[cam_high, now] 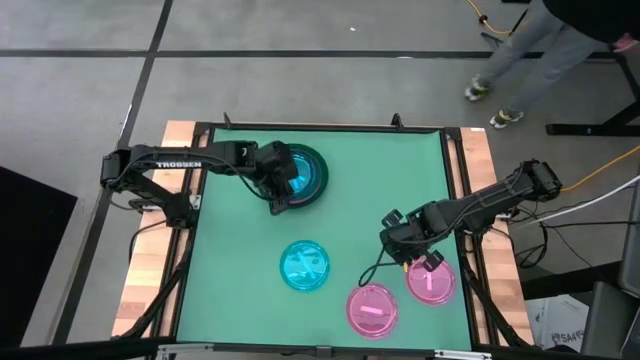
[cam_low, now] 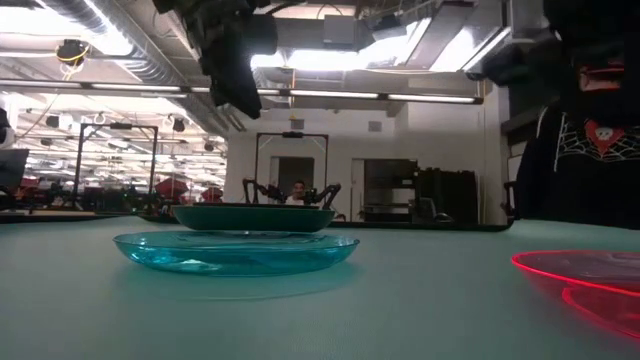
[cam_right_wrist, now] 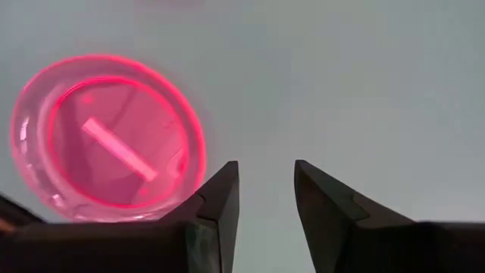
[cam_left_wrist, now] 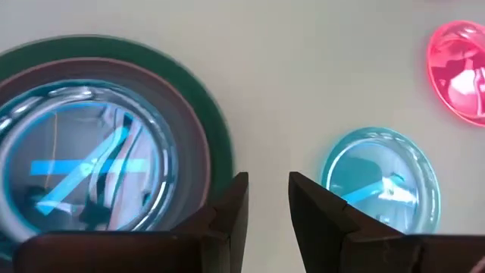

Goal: Stack plastic plates
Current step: Stack the right light pink plate on top of the blue plate

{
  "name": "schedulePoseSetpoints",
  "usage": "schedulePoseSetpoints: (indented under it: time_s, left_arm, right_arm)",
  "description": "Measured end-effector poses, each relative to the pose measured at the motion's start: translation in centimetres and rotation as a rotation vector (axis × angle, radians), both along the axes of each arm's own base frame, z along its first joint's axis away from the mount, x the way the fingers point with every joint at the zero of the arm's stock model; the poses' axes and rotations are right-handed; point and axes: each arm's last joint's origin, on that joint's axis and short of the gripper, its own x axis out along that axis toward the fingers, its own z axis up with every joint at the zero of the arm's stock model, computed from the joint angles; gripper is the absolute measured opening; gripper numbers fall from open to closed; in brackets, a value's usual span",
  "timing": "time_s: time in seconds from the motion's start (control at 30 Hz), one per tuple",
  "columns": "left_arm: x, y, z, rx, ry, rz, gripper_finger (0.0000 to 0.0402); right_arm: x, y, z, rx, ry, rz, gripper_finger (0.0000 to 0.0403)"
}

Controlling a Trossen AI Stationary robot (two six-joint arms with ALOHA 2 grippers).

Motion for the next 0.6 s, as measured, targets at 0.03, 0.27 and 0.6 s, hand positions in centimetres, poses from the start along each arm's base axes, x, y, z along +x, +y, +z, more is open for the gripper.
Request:
schedulePoseSetpoints:
  time_s: [0.03,0.27,0.6]
  left_arm:
    - [0.1,-0.2,0.0,0.001,-0.004,-0.007,0.0089]
    - [0.3,-0.9,0.0,0.054,0.000,-0.002,0.0089]
    - [0.3,-0.9,0.0,0.051,0.002,0.023,0.0089]
  right_arm:
    - [-0.2,0.0,-0.6,0.009,0.021,0.002,0.0117]
    - [-2.0,-0.5,-4.5,0.034,0.158,0.007,0.0117]
    - [-4.1,-1.0,-8.8,0.101,0.232,0.006,0.0117]
